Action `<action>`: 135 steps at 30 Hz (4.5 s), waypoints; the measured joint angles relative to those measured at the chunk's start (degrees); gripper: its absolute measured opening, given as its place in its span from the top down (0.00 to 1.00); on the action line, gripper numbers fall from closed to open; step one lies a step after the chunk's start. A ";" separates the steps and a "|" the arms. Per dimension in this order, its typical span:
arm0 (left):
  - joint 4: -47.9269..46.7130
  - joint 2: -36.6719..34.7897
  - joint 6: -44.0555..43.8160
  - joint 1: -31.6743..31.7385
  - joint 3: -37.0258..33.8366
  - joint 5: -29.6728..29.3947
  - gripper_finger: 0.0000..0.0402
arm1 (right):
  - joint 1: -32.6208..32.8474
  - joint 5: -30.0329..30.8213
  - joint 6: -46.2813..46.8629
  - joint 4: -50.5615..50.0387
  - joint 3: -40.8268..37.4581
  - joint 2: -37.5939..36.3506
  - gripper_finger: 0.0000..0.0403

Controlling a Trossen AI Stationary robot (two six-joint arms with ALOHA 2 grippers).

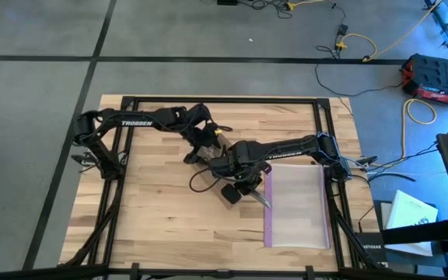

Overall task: Unpack boxes
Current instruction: Open the cardboard box using the cutter

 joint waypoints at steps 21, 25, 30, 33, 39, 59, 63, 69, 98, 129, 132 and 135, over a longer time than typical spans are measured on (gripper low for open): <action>-1.38 -0.04 1.10 3.16 -0.15 -0.43 0.00 | 1.51 -0.74 1.89 -0.02 0.00 -0.07 0.86; -1.53 -0.04 1.27 3.16 -0.15 -0.43 0.00 | 1.54 -1.13 2.04 -0.03 0.00 -0.07 0.86; -1.63 -0.04 1.37 3.20 -0.15 -0.43 0.00 | 1.54 -1.75 2.16 -0.09 0.00 -0.07 0.86; -1.67 -0.04 1.47 3.20 -0.17 -0.43 0.00 | 1.54 -2.19 2.16 -0.10 0.00 -0.07 0.86; -1.65 -0.04 1.52 3.20 -0.20 -0.46 0.00 | 1.51 -2.92 2.16 -0.10 0.00 -0.07 0.86; 1.15 0.02 -1.35 -1.79 -0.26 -1.98 0.00 | 1.54 -3.22 2.09 -0.25 0.00 -0.07 0.86; 2.46 0.04 -2.48 -3.47 -0.26 -2.12 0.00 | 1.62 -3.13 1.92 -0.25 0.00 -0.07 0.86; 3.89 0.04 -3.66 -5.07 -0.26 -1.67 0.00 | 1.62 -2.57 1.92 -0.14 0.00 -0.07 0.86; 3.36 0.07 -3.28 -2.37 -0.20 -0.01 0.00 | 4.56 -2.16 7.88 0.47 -1.12 -0.02 0.86; 3.17 -0.04 -6.05 -3.02 -0.17 -0.65 0.00 | 4.44 0.24 2.54 3.13 -7.58 0.35 0.86; 3.40 -0.04 -6.46 -3.37 -0.22 -0.73 0.00 | 4.44 0.05 1.59 2.99 -7.58 0.35 0.86; 3.50 -0.04 -6.48 -3.76 -0.22 -1.01 0.00 | 4.09 -0.21 1.24 3.11 -7.58 0.35 0.86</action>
